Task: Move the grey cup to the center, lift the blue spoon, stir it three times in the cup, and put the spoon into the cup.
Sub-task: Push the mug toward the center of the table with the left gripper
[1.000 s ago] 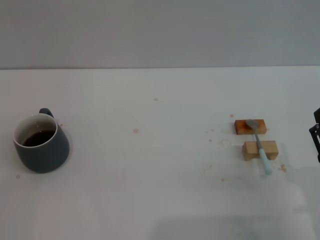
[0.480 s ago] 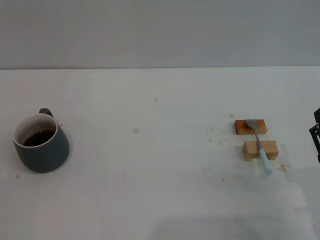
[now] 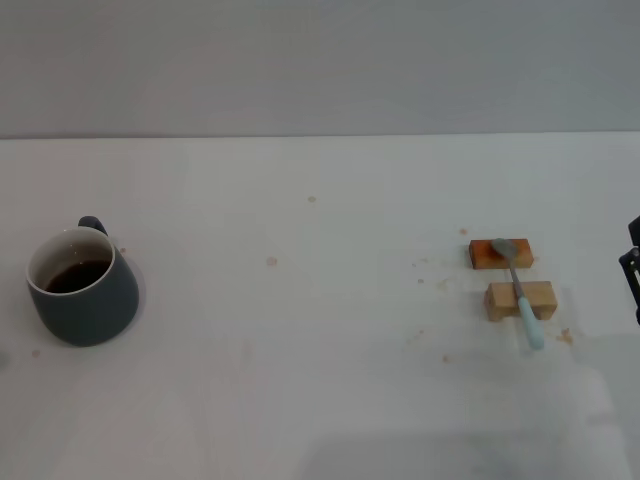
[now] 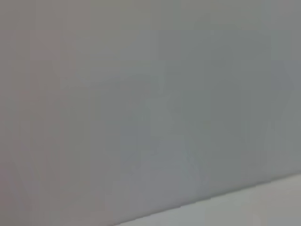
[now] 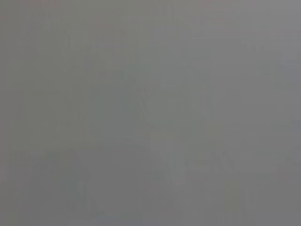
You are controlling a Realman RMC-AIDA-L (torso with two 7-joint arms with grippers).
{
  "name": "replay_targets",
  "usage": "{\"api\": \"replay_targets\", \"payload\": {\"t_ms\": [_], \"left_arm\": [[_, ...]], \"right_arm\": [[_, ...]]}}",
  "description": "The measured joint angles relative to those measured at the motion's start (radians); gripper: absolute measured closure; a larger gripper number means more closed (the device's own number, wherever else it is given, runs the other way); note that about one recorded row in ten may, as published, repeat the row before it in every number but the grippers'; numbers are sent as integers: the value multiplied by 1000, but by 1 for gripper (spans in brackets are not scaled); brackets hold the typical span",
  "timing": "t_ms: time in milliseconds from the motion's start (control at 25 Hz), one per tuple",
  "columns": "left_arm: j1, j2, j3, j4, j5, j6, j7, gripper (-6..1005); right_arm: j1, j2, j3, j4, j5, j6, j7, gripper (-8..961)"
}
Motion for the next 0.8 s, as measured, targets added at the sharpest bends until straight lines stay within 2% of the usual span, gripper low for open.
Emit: {"api": "replay_targets", "payload": {"t_ms": [120,600,800], "left_arm": [[-36,-1,3,-8,3,-56,63,1001],[-76,-3,6,-9,15,-114,70,1001],[-90,-3,40,-10,16,-136,71,1001]], "right_arm": [[-1,0,0,1,0,-1,0,203],[5,-1,0,1,2,-3,0,202],[4,-1,0,1,1,-5,0,202]]}}
